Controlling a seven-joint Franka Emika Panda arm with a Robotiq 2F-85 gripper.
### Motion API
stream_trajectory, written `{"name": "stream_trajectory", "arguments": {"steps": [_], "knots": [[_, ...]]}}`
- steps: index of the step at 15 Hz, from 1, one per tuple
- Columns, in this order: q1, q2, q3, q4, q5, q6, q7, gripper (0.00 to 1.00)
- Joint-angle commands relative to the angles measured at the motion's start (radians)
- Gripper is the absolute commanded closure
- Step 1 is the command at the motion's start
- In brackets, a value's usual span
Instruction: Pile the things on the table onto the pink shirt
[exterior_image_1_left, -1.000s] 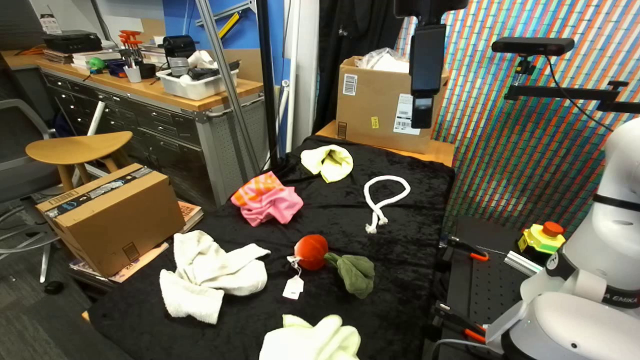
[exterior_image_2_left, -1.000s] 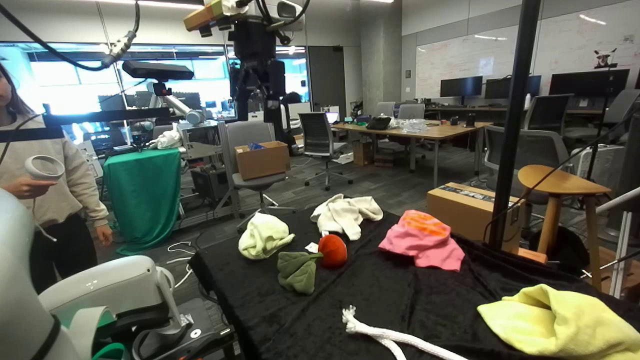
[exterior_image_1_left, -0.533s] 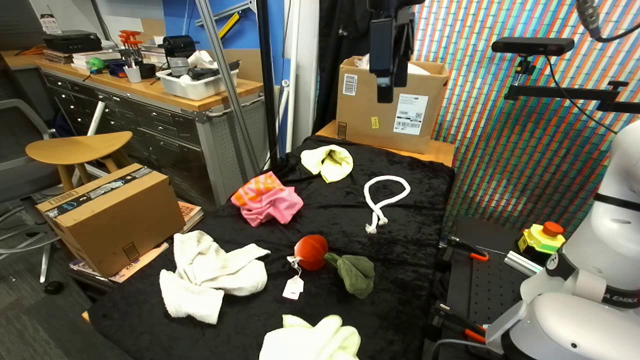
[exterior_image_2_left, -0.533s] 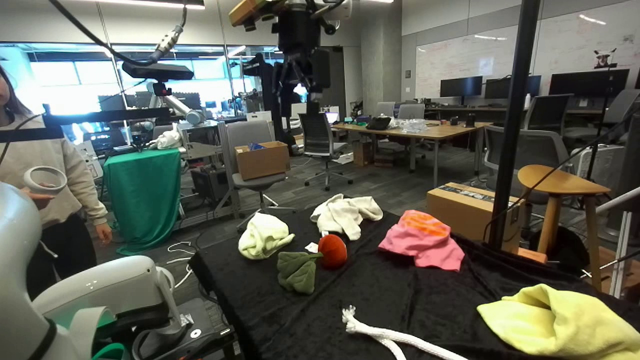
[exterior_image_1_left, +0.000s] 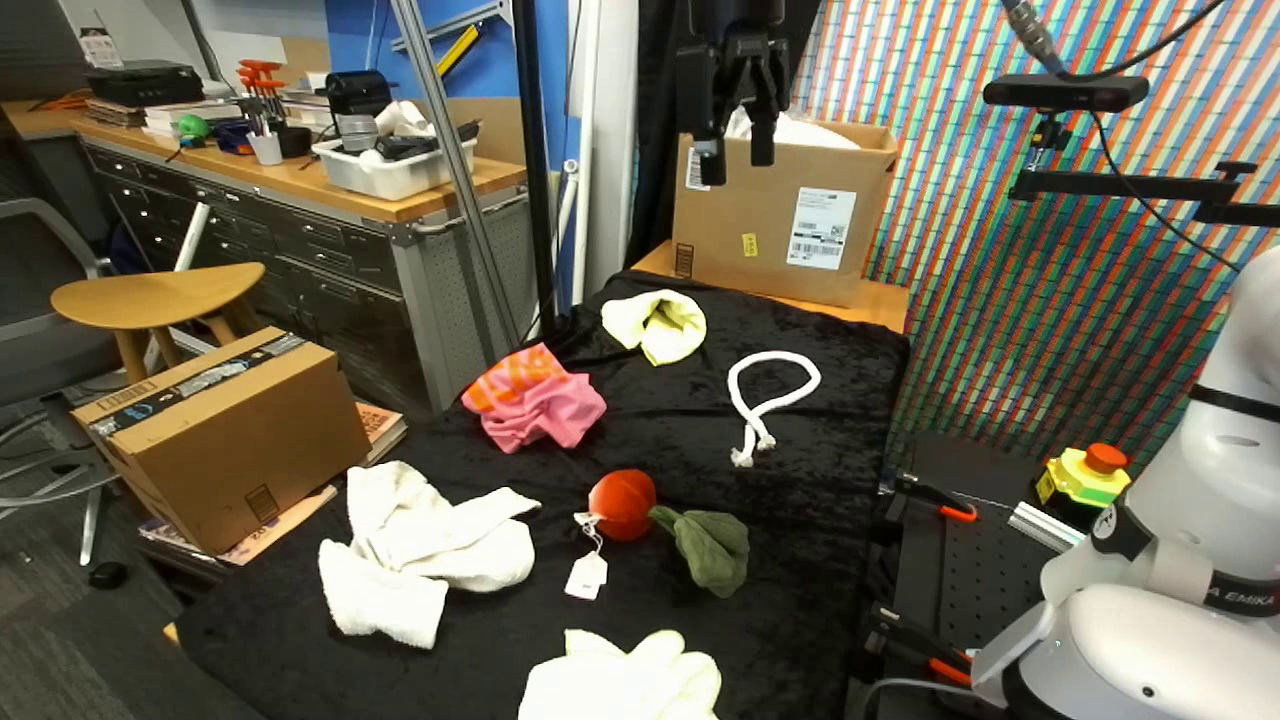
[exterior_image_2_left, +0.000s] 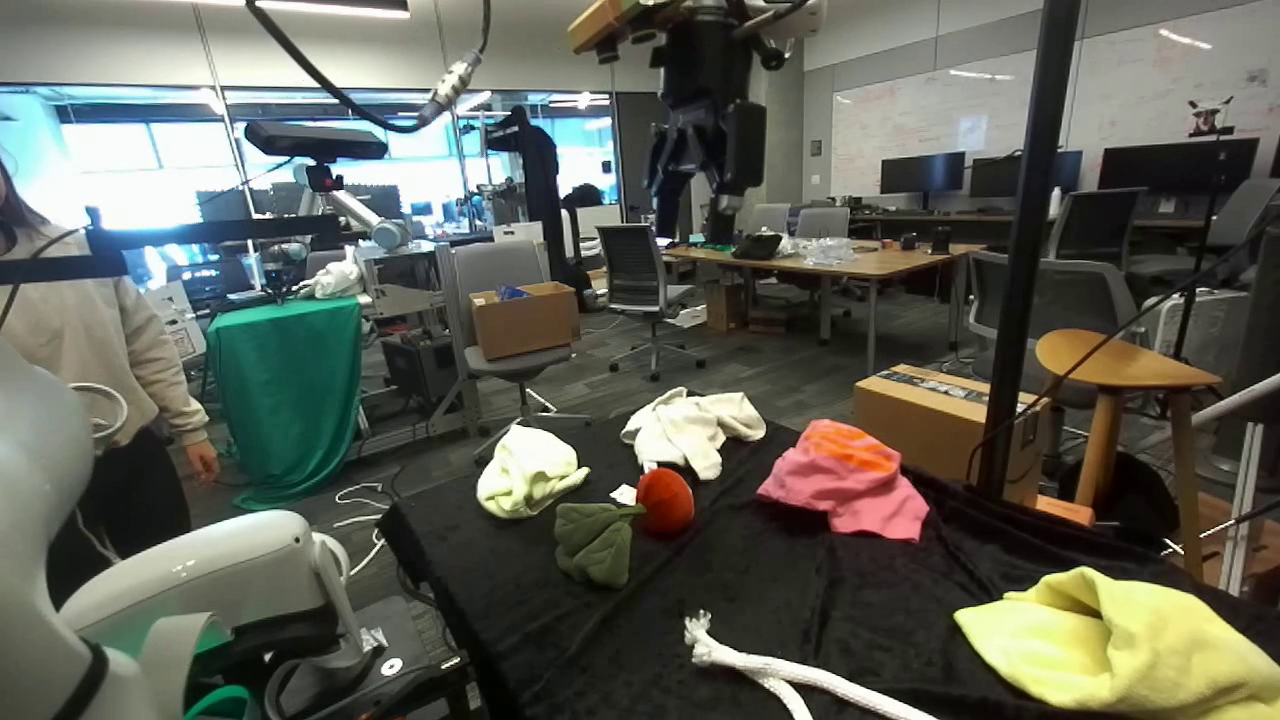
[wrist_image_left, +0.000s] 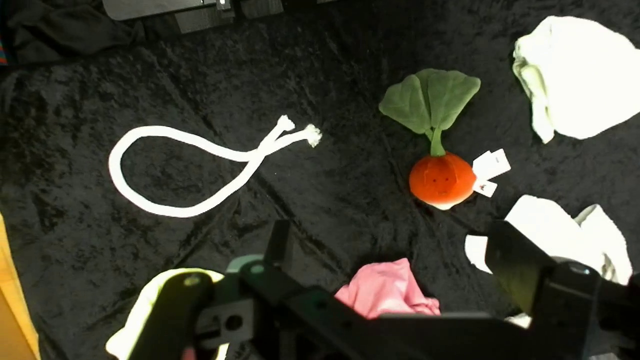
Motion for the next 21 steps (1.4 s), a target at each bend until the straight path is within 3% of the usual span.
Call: {"name": "stream_trajectory", "arguments": {"steps": [1, 12, 21], "knots": [[-0.015, 0.106, -0.032, 0.113, 0.017, -0.013, 0.012, 0.0], [-0.051, 0.383, -0.111, 0.522, 0.006, -0.139, 0.002, 0.0], [-0.132, 0.65, -0.152, 0.916, 0.029, -0.285, -0.056, 0.0]]}}
